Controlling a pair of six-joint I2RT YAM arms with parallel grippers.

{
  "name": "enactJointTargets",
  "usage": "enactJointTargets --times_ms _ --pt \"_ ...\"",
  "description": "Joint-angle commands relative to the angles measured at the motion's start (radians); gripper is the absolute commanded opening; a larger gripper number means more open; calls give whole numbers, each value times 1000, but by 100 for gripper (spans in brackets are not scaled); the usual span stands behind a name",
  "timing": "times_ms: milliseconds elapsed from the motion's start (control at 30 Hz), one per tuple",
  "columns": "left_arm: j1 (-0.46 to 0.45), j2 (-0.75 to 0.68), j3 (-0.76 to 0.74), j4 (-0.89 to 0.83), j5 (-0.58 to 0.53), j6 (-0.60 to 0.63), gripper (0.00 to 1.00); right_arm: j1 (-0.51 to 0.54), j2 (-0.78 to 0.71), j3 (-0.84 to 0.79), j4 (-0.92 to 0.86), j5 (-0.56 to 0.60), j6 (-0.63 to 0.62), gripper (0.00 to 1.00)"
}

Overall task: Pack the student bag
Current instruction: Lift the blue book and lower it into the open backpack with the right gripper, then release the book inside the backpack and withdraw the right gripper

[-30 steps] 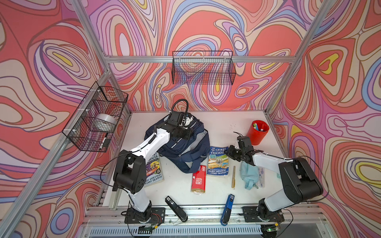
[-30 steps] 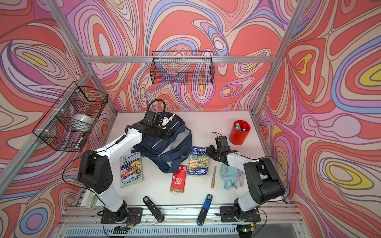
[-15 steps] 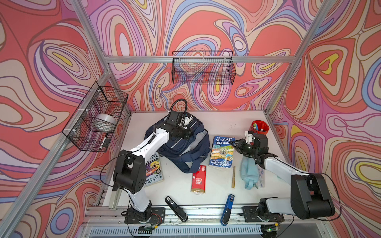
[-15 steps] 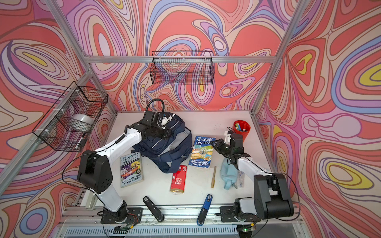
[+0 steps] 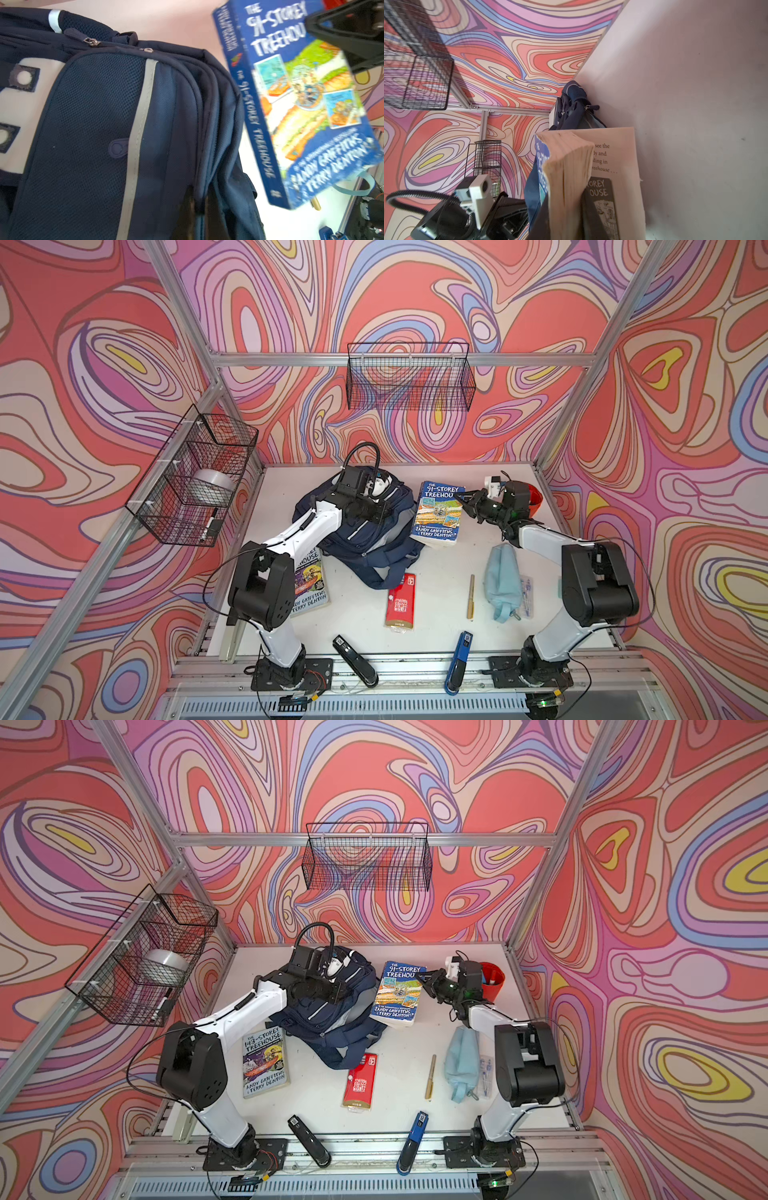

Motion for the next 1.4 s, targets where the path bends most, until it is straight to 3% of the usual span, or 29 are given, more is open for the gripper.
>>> enactJointTargets --times_ms 0,167,267,367,467,600,700,867,1000,1200,1267,1333,1367 --pt "-16 11 58 104 85 27 0 100 107 74 30 31 87 0" --pt "-16 64 163 79 53 44 0 246 224 149 1 101 121 0" --pt "-16 76 196 100 48 51 0 271 237 127 10 138 119 0" --pt "-15 108 237 98 113 32 0 293 238 125 27 233 109 0" --pt "-17 102 225 143 140 -22 0 353 292 134 162 394 140 0" --pt "-17 69 225 155 144 -49 0 378 412 146 424 539 278 0" --pt "-14 59 243 141 164 -46 0 389 453 208 429 610 264 0" --pt "-14 47 254 124 182 -36 0 434 541 363 327 673 193 0" --pt "-12 35 273 119 174 -28 0 455 661 473 305 677 237 0" --pt "6 30 254 59 128 -20 0 475 656 448 268 697 172 0" --pt "13 15 221 84 115 -29 0 466 627 421 268 660 149 32" --pt "23 12 208 86 103 -36 0 455 581 380 250 631 123 54" --pt "25 17 210 75 88 -39 0 446 550 362 221 609 104 58"
